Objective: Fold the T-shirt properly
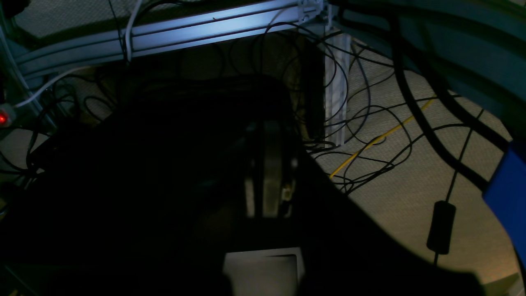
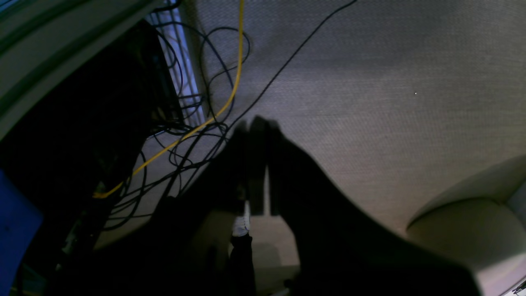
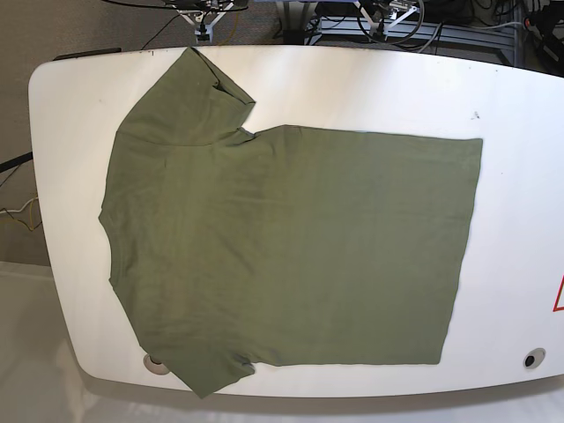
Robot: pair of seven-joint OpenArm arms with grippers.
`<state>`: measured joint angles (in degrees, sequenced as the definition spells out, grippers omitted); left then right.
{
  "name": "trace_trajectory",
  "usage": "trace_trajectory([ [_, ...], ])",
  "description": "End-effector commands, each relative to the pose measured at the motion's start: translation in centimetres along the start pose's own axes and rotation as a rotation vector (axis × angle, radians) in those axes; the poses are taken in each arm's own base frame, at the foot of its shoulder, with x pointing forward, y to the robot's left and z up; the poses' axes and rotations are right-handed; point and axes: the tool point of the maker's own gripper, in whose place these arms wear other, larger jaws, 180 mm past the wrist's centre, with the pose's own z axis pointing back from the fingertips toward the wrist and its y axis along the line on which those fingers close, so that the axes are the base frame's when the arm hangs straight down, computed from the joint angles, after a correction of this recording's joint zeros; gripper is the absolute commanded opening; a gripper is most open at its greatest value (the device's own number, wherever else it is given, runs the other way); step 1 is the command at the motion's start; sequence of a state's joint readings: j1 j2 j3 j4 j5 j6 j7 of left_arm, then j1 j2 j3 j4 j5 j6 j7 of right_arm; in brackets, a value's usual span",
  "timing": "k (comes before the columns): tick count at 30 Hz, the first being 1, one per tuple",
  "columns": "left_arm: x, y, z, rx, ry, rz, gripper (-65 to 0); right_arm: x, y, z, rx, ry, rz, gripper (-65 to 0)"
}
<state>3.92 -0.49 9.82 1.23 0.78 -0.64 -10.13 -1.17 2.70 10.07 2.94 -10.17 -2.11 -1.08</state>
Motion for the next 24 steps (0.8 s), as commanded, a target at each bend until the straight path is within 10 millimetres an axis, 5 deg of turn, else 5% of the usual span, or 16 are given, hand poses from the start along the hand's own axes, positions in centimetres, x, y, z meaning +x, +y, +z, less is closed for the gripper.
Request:
trace_trajectory([
  [1, 0.33, 0.27, 0.03, 0.004, -0.024, -0.004, -65.0, -0.05, 0.22, -0.01, 0.015, -0.006, 0.001, -64.4],
  [24, 0.45, 0.25, 0.01, 0.003, -0.024, -0.001, -65.0, 0.02, 0.09, -0.01, 0.013, -0.013, -0.004, -64.7],
])
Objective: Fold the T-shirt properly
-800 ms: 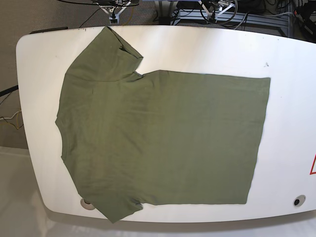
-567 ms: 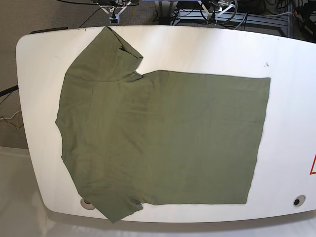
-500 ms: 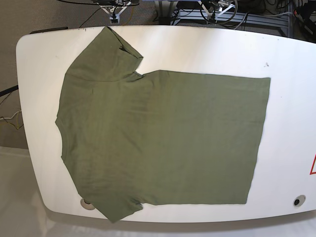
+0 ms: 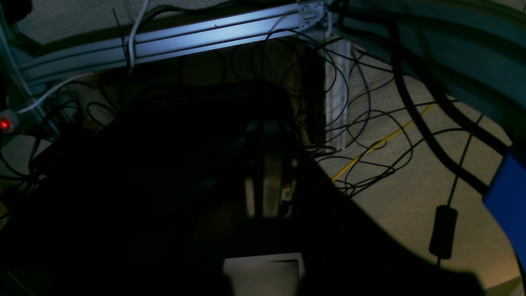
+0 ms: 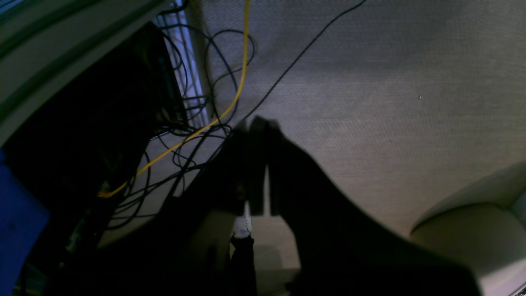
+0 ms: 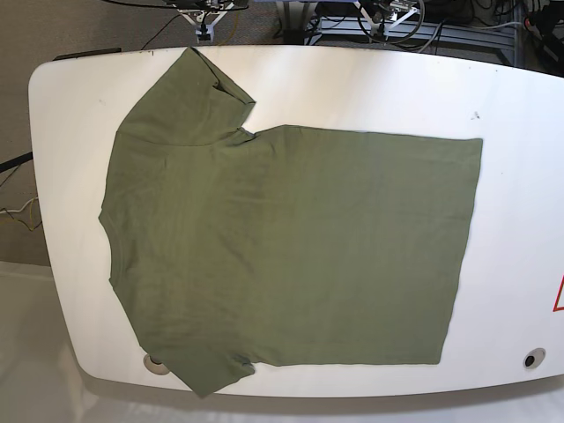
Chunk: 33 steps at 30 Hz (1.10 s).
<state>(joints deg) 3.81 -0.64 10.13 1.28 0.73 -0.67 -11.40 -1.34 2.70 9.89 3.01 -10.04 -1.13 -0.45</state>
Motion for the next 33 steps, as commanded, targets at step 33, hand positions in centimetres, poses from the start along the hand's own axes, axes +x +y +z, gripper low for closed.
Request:
trace_trajectory([
  [33, -0.15, 0.17, 0.02, 0.006, 0.003, 0.007, -65.0, -0.31, -0.84, -0.01, -0.009, -0.003, 0.002, -65.0],
])
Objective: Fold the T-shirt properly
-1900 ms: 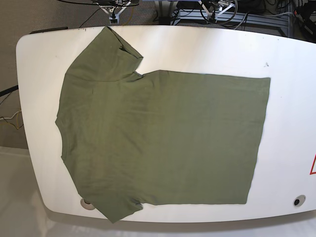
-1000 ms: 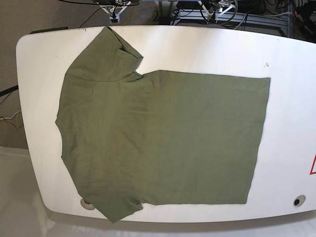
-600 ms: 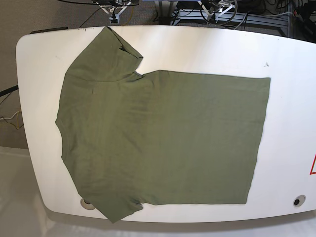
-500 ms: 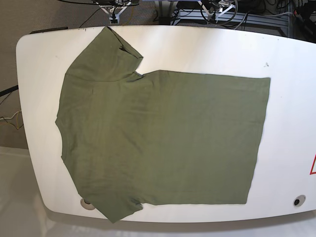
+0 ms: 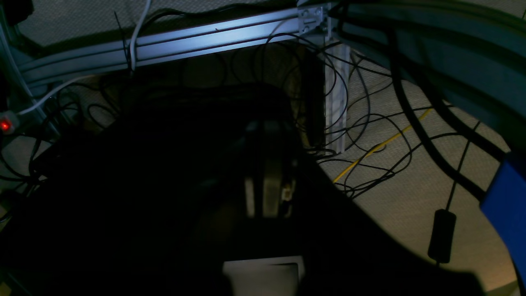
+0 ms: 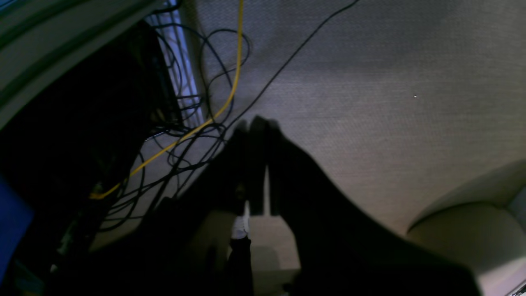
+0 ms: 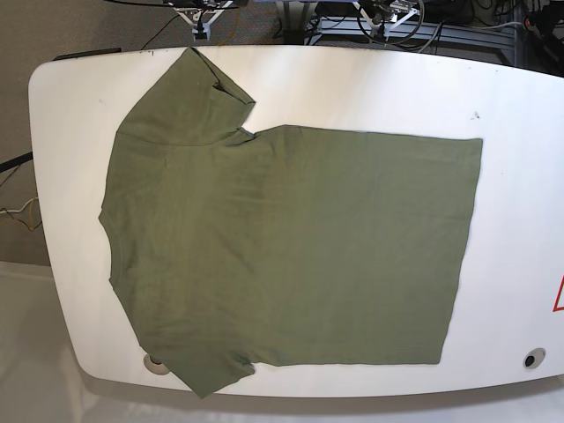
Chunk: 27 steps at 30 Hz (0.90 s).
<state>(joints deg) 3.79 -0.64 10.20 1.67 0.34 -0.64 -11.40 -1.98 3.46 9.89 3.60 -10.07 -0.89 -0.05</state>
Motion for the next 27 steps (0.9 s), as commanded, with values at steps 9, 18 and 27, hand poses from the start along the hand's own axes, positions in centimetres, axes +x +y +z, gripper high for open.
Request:
trace_trajectory([
  [9, -0.59, 0.14, 0.06, 0.005, 0.015, 0.000, -64.9, -0.15, -0.01, 0.00, 0.003, 0.003, 0.000, -65.0],
  [18, -0.66, 0.09, 0.07, 0.003, 0.014, -0.003, -65.0, -0.39, -0.30, 0.00, -0.005, 0.002, 0.001, -64.9],
  [27, -0.32, 0.13, 0.06, 0.004, -0.001, 0.003, -65.0, -0.16, -0.06, 0.00, -0.001, -0.006, 0.000, -65.0],
])
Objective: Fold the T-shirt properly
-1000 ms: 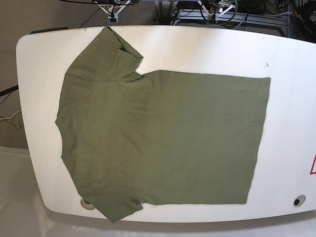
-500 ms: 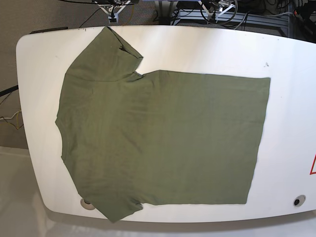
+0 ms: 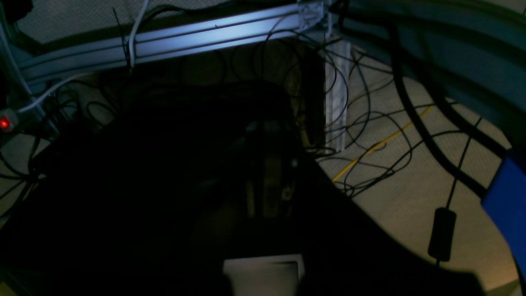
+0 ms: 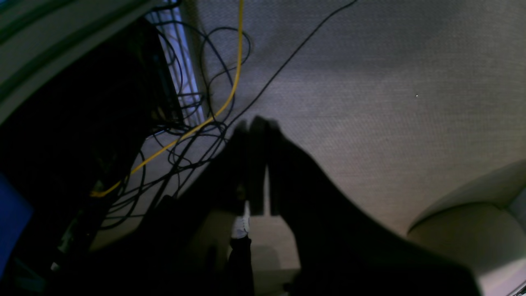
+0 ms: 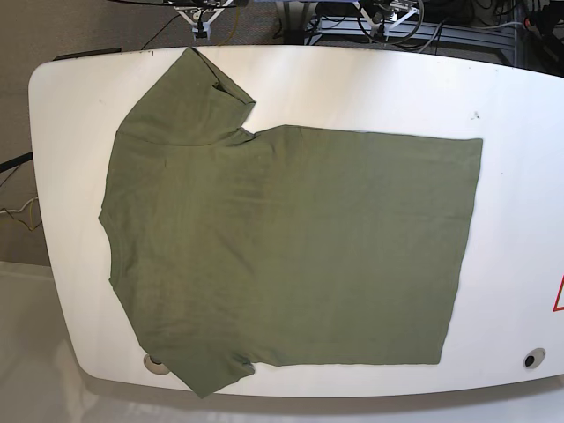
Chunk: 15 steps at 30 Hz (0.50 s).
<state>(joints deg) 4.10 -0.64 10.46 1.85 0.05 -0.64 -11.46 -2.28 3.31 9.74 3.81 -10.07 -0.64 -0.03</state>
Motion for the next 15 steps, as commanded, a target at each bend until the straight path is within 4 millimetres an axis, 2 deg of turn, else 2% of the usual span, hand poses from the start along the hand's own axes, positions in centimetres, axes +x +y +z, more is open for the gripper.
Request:
trace_trajectory([
  [1, -0.17, 0.20, 0.04, 0.005, 0.000, 0.002, -65.0, 0.02, -0.31, 0.00, -0.007, -0.008, -0.002, -65.0],
  [15, 0.05, 0.25, 0.03, 0.005, -0.009, -0.002, -65.0, -0.19, -0.57, 0.00, -0.009, -0.009, -0.003, -64.9],
])
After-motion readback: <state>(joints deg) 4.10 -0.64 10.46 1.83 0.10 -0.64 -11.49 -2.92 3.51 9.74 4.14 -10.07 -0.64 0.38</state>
